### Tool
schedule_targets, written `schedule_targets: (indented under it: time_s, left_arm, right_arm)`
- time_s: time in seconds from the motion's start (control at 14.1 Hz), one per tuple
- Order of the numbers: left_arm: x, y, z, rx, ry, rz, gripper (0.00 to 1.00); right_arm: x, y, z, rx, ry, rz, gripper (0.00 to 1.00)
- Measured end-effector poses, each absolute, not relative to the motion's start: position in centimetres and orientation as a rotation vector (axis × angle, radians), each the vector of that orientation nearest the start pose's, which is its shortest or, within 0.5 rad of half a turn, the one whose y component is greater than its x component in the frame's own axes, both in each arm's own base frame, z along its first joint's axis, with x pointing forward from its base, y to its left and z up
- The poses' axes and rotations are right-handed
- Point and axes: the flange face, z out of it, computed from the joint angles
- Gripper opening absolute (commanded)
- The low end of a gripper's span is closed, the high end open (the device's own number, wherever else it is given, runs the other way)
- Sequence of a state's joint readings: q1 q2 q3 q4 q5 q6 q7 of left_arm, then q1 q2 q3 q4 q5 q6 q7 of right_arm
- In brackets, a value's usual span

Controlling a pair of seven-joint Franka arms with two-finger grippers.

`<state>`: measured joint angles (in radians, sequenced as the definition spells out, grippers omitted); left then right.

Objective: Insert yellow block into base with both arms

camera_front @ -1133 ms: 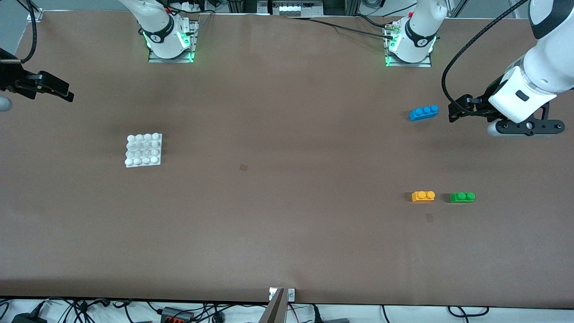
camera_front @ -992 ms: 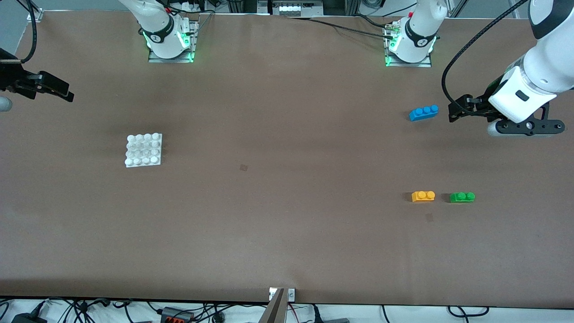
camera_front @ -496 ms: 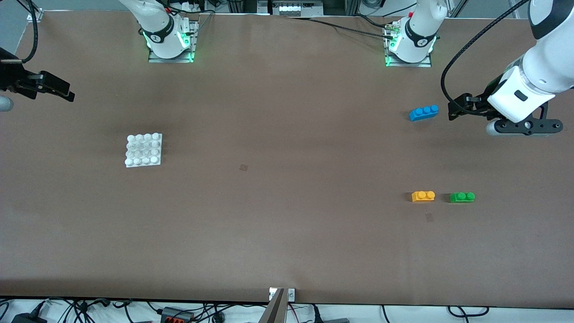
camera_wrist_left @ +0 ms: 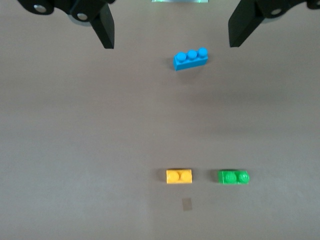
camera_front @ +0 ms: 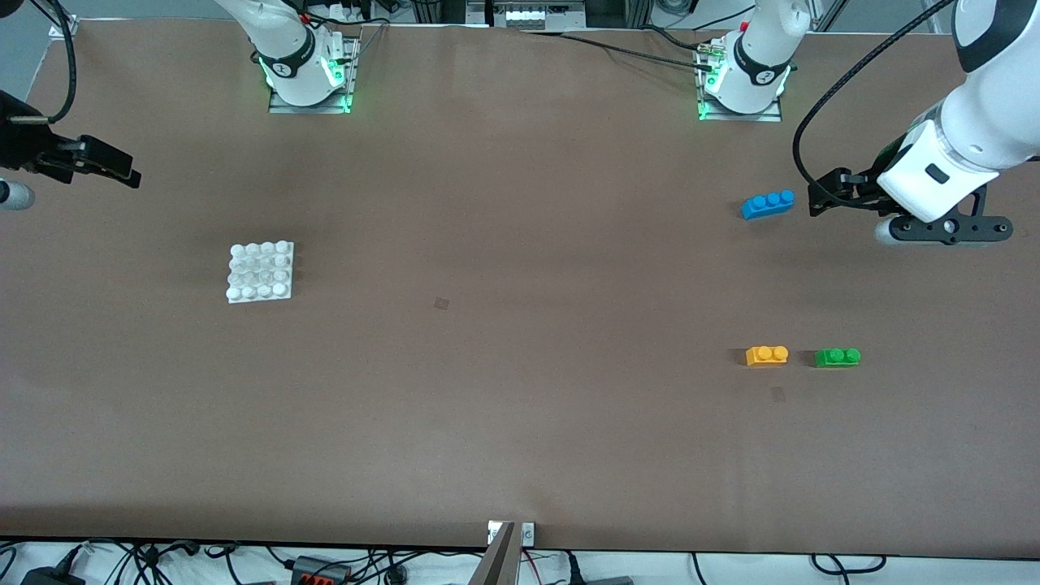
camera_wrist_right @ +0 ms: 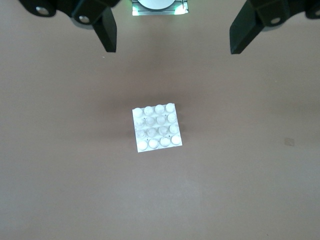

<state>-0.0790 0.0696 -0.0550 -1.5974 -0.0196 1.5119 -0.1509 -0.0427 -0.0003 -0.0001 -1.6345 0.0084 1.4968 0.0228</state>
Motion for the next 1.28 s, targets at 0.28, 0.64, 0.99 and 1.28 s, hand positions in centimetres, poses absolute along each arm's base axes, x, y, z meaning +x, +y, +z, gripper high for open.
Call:
schedule_targets:
  time_s: [0.28, 0.64, 0.99, 1.28]
  left_arm:
    - [58.2, -7.9, 51.4, -3.117, -0.026, 0.357, 1.00]
    - [63.0, -8.5, 41.2, -3.129, -0.033, 0.347, 1.00]
    - [66.0, -8.4, 33.1, -3.146, -0.050, 0.281, 1.00]
    - [67.3, -7.3, 30.3, -3.145, -0.007, 0.195, 1.00]
  right_arm:
    - [54.6, -2.4, 57.5, -3.118, 0.107, 0.280, 1.00]
    - [58.0, -3.6, 52.0, -3.110, 0.135, 0.342, 1.00]
    - [59.4, -3.8, 44.1, -3.097, 0.129, 0.558, 1.00]
    - [58.2, -4.6, 35.7, -3.097, 0.144, 0.561, 1.00]
